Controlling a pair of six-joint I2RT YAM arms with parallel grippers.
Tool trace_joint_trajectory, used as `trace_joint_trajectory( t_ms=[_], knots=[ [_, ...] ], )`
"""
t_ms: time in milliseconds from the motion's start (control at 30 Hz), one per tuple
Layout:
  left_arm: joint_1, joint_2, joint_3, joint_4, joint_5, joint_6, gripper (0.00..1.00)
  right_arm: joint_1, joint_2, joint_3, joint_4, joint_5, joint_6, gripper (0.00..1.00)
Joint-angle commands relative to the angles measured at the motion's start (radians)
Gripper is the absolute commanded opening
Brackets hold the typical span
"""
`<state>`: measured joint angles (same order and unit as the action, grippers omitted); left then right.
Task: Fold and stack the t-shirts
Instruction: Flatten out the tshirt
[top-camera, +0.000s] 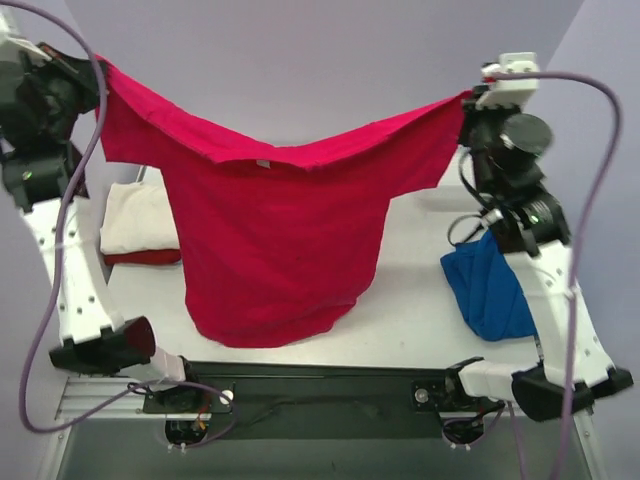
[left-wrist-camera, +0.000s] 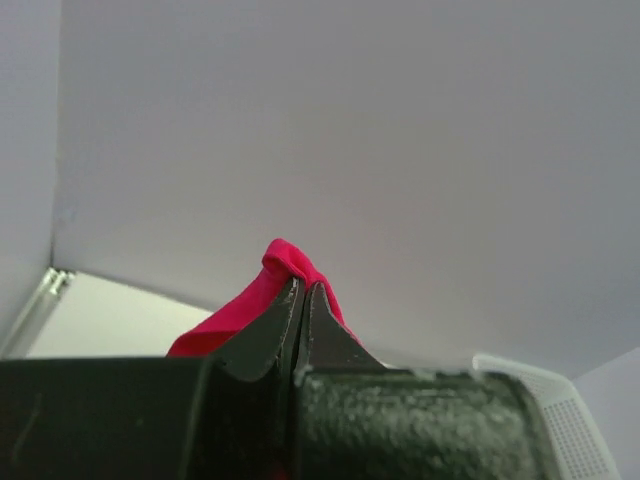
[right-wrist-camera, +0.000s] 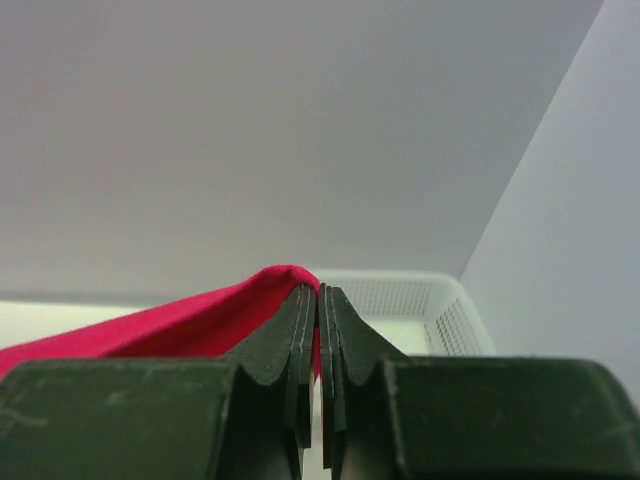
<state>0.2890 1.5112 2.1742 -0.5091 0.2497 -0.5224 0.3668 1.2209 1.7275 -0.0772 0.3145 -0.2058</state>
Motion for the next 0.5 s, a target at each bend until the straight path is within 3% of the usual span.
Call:
trace_joint_trajectory(
  t_ms=[0,67,200,367,467],
  knots=[
    [-0.031,0.109,-0.199,0.255,0.066,-0.093,0.00,-0.020,0.095,-0.098,0.070,0.090,0.029,0.00],
    [-0.077,0.176,-0.319,0.401,0.092,-0.132,0.00,-0.026,0.132,-0.166,0.100,0.113,0.068,0.00],
    [-0.161,0.349,-0.367,0.566,0.129,-0.148,0.00,-0.046,0.184,-0.252,0.128,0.147,0.103,0.00],
    [-0.266,0.650,-0.162,0.535,0.163,-0.145,0.00,-0.083,0.233,-0.267,0.106,0.193,0.140,0.00],
    [-0.332,0.814,0.057,0.444,0.187,-0.137,0.00,-0.106,0.253,-0.258,0.082,0.204,0.163,0.00]
  ],
)
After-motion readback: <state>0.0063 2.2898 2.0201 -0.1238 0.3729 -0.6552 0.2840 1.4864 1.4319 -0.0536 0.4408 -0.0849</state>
